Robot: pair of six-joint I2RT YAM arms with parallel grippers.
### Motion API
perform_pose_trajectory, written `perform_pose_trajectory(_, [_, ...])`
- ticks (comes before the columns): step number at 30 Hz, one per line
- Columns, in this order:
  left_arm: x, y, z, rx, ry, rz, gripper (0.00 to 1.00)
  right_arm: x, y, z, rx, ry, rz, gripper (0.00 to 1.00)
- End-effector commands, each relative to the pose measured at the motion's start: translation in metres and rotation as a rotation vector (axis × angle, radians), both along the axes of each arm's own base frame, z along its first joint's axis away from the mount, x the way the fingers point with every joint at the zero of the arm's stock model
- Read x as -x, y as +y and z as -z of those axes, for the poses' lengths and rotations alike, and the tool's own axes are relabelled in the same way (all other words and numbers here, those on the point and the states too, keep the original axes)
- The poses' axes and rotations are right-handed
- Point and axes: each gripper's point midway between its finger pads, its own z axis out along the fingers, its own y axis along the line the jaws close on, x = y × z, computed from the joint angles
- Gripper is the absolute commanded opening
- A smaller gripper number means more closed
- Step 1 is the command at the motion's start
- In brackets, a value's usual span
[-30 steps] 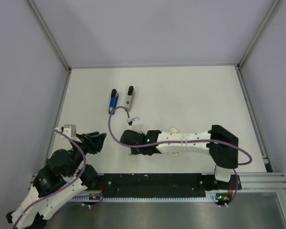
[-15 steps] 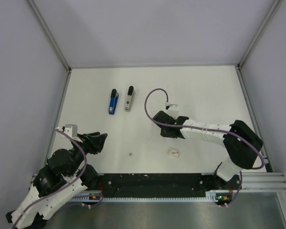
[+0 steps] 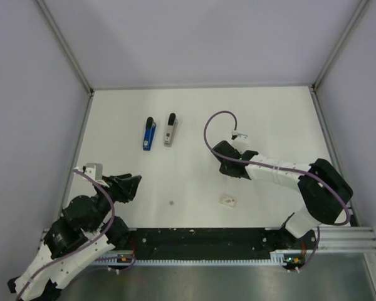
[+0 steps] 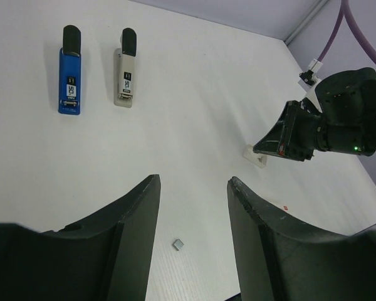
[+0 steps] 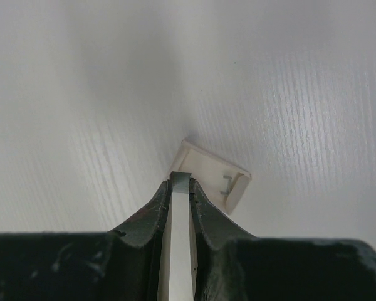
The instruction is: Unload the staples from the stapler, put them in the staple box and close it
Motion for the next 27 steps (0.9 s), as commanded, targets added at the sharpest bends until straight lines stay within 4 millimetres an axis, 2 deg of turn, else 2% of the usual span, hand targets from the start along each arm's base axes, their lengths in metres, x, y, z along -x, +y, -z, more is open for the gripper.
perform_pose_trajectory(1, [-0.002,-0.005,-0.004,-0.005,-0.017,0.015,0.53,-0.012,-0.005,-0.013,-0.042,-0.063,0.068,0.09])
perform_pose_trajectory(13, [-0.003,-0.006,-0.003,-0.008,-0.016,0.016,0.53,-0.011,-0.013,-0.001,-0.037,-0.046,0.12,0.09])
perform_pose_trajectory(27, [-0.003,-0.006,-0.003,-0.01,-0.014,0.016,0.54,-0.013,-0.01,0.005,-0.042,-0.035,0.129,0.18])
